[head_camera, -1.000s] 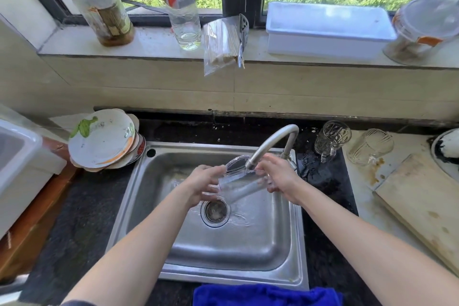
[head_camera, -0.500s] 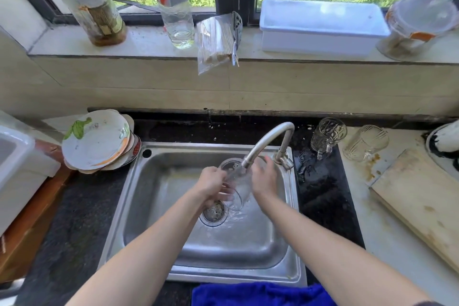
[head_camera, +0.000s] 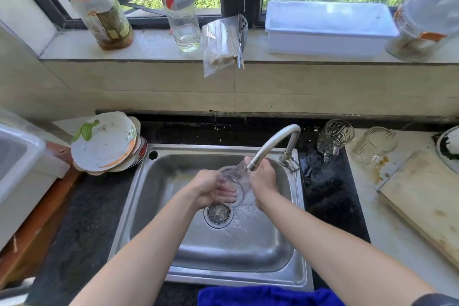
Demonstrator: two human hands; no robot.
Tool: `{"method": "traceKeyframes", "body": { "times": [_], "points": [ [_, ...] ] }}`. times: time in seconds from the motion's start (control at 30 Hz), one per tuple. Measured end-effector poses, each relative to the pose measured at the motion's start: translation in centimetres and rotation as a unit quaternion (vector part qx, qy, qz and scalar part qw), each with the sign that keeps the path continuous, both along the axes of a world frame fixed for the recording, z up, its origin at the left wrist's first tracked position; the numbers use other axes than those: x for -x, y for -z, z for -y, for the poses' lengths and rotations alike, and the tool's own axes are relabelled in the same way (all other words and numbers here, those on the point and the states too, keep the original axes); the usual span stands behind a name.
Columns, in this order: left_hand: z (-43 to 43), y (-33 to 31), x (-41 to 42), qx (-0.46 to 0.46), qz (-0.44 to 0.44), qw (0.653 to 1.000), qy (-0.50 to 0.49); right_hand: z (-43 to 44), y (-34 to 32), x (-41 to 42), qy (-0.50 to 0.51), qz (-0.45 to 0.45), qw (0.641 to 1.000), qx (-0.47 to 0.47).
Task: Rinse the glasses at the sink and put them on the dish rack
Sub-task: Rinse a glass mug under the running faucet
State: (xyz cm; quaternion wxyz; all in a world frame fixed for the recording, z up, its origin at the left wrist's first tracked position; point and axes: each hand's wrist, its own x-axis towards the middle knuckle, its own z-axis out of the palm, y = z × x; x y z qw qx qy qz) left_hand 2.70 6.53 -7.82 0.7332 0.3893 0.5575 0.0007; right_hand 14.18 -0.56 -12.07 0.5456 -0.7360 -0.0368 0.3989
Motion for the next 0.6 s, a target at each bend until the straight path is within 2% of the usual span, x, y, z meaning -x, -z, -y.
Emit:
{"method": "traceKeyframes", "body": {
  "times": [0.07, 0.13, 0.2, 0.27, 0.33, 0.4, 0.47, 0.5, 0.53, 0.57, 0.6],
  "points": [
    [-0.1, 0.1, 0.7, 0.060, 0.008, 0.998, -0.007, 0.2, 0.1, -0.5, -0.026, -0.049, 0.998, -0.004],
    [0.0, 0.1, 1.2, 0.077, 0.014, 0.997, 0.017, 0.1, 0.1, -1.7, -0.030, -0.156, 0.987, 0.030],
    [0.0, 0.3, 1.4, 0.030, 0.000, 0.997, 0.071, 0.1, 0.1, -2.5, -0.024, -0.212, 0.976, 0.033],
    [-0.2, 0.1, 1.5, -0.086, -0.011, 0.990, 0.108, 0.1, -0.4, -3.0, -0.012, -0.234, 0.972, 0.031],
    [-0.3, -0.3, 1.6, -0.168, 0.020, 0.977, 0.130, 0.4, -0.6, -3.7, -0.014, -0.193, 0.979, 0.061],
    [0.3, -1.1, 1.3, -0.204, 0.023, 0.953, 0.222, 0.4, -0.9, -4.2, -0.035, -0.162, 0.982, 0.085],
    [0.8, -0.8, 0.6, -0.284, -0.038, 0.905, 0.315, 0.0, -0.6, -4.2, -0.052, -0.135, 0.983, 0.111],
    [1.0, -0.8, 0.2, -0.331, -0.070, 0.882, 0.328, -0.2, -0.6, -3.8, -0.066, -0.108, 0.985, 0.116],
    [1.2, -0.6, -0.1, -0.361, -0.094, 0.874, 0.311, -0.3, -0.8, -3.2, -0.071, -0.072, 0.988, 0.119],
    [1.3, -0.3, -0.3, -0.355, -0.097, 0.886, 0.281, -0.5, -0.9, -2.4, -0.077, -0.022, 0.990, 0.116],
    [1.2, 0.2, -0.3, -0.320, -0.085, 0.913, 0.238, -0.5, -1.0, -1.5, -0.080, 0.033, 0.991, 0.100]
  ]
}}
